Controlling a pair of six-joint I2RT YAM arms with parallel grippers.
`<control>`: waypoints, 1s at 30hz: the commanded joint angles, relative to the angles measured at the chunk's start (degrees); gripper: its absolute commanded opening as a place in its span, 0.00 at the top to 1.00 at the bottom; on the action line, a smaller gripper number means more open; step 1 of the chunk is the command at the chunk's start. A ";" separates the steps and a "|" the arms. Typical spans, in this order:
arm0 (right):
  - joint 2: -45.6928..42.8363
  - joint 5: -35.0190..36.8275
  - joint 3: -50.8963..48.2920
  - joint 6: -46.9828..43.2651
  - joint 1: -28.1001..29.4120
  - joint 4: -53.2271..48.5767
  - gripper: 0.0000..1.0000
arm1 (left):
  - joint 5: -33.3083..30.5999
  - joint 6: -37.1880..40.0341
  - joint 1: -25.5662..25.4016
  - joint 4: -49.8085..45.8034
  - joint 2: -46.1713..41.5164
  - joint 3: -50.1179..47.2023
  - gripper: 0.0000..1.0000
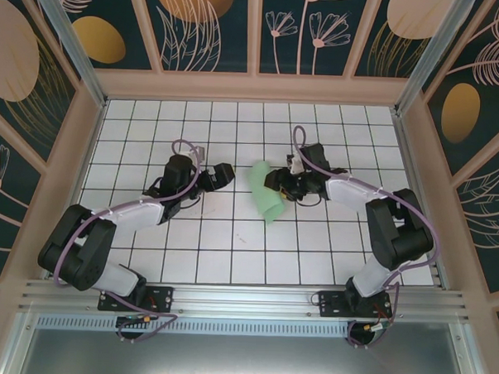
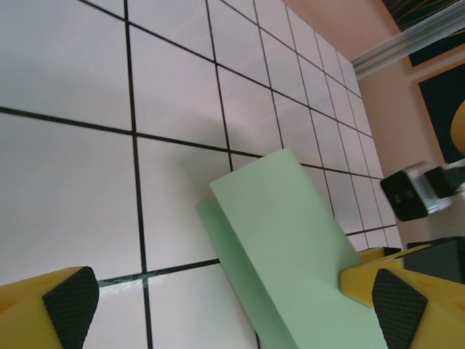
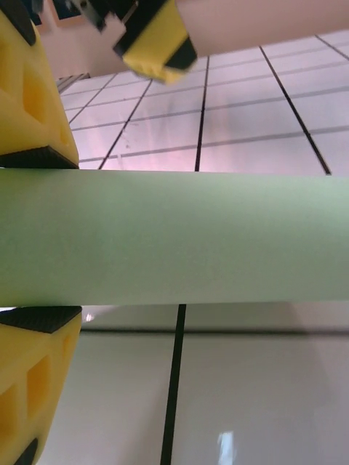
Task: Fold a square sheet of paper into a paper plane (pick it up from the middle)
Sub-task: Fold the square sheet of paper in half at the center of the table.
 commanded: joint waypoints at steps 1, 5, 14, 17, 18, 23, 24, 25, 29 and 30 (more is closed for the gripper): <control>-1.97 1.49 -2.67 -0.93 -1.21 0.82 0.42 | 1.61 0.05 -0.41 0.09 0.20 2.21 0.01; -2.45 2.92 -4.85 -2.40 -2.72 0.20 0.39 | 2.20 -0.11 -1.65 0.08 1.75 3.63 0.02; -2.79 7.63 -5.11 -8.13 -3.30 -6.35 0.34 | 3.45 -1.02 -5.28 0.44 6.45 6.92 0.02; -3.27 9.31 -4.49 -9.66 -3.52 -8.50 0.33 | 2.98 -1.25 -6.37 0.45 7.59 7.69 0.01; -3.32 10.01 -4.10 -10.28 -3.64 -9.42 0.33 | 2.89 -1.32 -6.67 0.49 7.87 7.94 0.02; -3.43 13.05 -2.71 -12.76 -4.11 -12.81 0.31 | 2.72 -1.36 -8.18 -0.22 9.20 9.47 0.08; -3.34 13.32 -2.64 -13.12 -4.18 -13.06 0.31 | 2.56 -1.50 -8.53 -0.62 9.62 9.80 0.11; -3.04 13.38 -2.46 -13.61 -4.27 -13.18 0.32 | 2.32 -1.90 -8.79 -0.90 9.98 10.01 0.13; -2.07 12.98 -1.93 -15.70 -4.20 -14.23 0.33 | 0.69 -5.03 -10.06 -0.36 11.30 10.02 0.21; -1.89 13.14 -1.70 -16.16 -4.27 -14.47 0.33 | -0.01 -6.06 -10.45 -0.24 11.64 10.02 0.25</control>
